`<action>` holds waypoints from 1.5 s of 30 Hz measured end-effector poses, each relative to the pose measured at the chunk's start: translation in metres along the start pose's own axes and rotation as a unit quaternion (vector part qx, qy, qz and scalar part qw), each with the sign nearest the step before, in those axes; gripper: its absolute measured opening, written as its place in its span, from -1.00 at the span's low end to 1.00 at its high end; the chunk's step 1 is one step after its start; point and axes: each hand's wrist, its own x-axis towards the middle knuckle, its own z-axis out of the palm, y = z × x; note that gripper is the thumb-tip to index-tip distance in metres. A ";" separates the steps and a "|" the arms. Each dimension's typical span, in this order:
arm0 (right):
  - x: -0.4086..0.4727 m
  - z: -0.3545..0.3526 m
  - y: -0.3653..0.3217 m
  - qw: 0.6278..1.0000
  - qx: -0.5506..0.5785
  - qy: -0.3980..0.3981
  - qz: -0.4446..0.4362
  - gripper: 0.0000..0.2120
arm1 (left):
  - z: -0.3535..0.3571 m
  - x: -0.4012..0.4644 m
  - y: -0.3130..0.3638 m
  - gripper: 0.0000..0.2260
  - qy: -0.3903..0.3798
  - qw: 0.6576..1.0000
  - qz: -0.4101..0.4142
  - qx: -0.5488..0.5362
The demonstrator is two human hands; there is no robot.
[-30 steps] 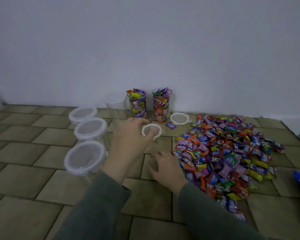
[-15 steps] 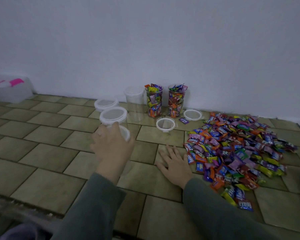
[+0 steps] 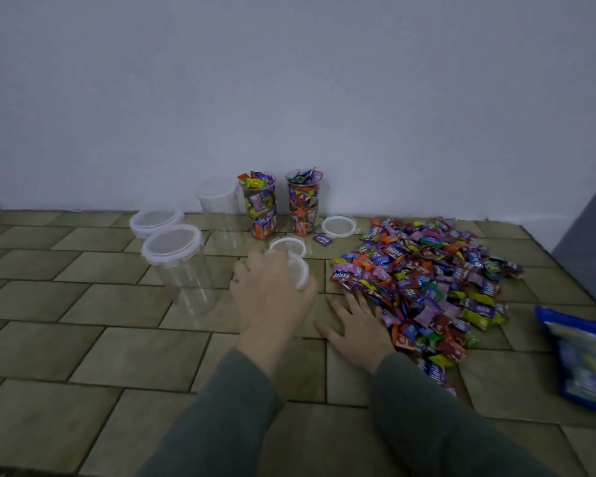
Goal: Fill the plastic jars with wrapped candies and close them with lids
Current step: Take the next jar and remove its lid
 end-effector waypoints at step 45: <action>0.017 -0.094 -0.047 0.804 0.582 0.119 0.030 -0.73 | 0.104 0.009 -0.031 -0.17 0.001 0.888 0.050 -0.456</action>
